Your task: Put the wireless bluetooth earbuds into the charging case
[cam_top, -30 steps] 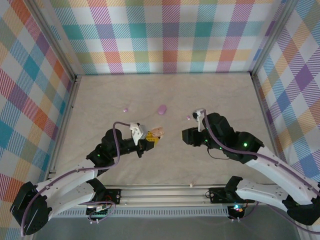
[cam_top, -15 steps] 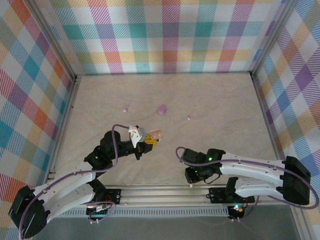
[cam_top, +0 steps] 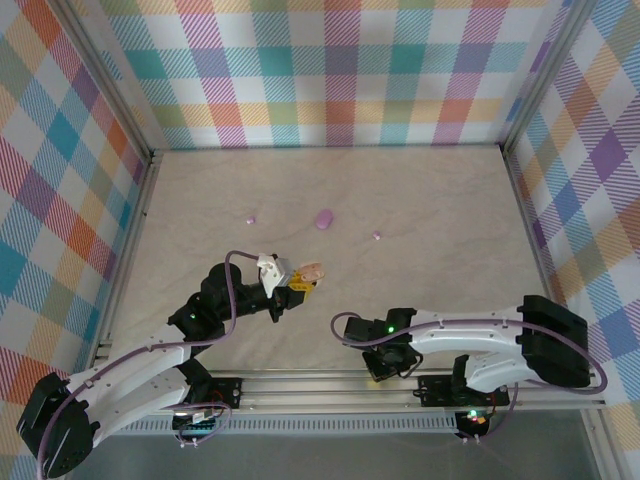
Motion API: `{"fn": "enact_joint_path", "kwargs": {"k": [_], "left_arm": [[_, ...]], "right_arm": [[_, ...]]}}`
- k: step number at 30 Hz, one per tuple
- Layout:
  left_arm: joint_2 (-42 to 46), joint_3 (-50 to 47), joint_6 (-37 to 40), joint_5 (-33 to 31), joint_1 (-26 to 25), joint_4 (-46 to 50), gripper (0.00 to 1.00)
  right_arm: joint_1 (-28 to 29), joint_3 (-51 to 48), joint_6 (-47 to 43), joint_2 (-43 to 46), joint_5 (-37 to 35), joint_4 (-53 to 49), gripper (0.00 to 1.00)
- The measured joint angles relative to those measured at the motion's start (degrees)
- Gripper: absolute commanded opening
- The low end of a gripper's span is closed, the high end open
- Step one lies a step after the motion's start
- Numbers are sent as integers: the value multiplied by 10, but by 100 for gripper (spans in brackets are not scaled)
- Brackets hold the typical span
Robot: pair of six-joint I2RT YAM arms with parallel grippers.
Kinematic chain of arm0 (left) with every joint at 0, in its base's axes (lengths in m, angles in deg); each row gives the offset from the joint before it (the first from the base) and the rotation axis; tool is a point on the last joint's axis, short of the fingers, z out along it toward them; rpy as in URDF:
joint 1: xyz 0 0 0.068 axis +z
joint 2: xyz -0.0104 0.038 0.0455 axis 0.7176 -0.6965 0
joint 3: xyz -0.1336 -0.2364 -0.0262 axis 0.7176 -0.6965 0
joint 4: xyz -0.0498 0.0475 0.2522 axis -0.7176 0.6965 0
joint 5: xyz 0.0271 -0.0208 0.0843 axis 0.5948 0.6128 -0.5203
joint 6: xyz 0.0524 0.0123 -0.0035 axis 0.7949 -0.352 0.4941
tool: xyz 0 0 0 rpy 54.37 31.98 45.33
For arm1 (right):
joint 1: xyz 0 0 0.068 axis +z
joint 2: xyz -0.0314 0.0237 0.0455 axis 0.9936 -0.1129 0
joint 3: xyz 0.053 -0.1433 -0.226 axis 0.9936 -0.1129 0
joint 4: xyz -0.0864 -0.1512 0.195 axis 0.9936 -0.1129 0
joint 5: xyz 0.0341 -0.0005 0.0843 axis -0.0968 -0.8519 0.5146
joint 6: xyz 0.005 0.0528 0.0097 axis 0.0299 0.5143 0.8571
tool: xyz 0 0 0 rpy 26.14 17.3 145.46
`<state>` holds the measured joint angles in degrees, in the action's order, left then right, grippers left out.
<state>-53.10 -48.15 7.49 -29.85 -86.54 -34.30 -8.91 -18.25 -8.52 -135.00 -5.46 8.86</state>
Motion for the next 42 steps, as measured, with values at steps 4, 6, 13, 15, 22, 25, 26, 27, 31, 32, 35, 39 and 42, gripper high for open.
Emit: {"fn": "enact_joint_path", "kwargs": {"k": [4,6,13,15,22,25,26,27,31,32,35,39,42], "left_arm": [[0,0,0,0,0,0,0],[0,0,0,0,0,0,0],[5,-2,0,0,0,1,0],[5,-3,0,0,0,2,0],[12,-3,0,0,0,12,0],[16,-3,2,0,0,17,0],[16,-3,2,0,0,17,0],[16,-3,3,0,0,17,0],[18,-11,14,18,0,-2,0],[20,-19,19,26,0,-13,0],[33,-41,36,45,-1,-33,0],[42,-37,70,63,-2,-28,0],[42,-27,100,71,-5,-17,0]], "right_arm": [[0,1,-1,-15,-7,-2,30],[0,6,-5,-19,-16,-5,26],[-26,23,-39,-20,-37,-7,19],[-48,24,-56,-19,-39,1,18],[-102,24,-109,23,-26,24,28],[-96,13,-126,79,-7,31,31],[-94,8,-129,92,-2,31,32],[-90,-1,-133,110,3,30,33],[-75,-21,-134,131,20,20,36],[-73,-23,-134,129,22,18,36],[-66,-24,-127,116,24,16,37],[-65,-47,-103,118,20,29,37],[-65,-75,-88,156,13,42,37]]}}
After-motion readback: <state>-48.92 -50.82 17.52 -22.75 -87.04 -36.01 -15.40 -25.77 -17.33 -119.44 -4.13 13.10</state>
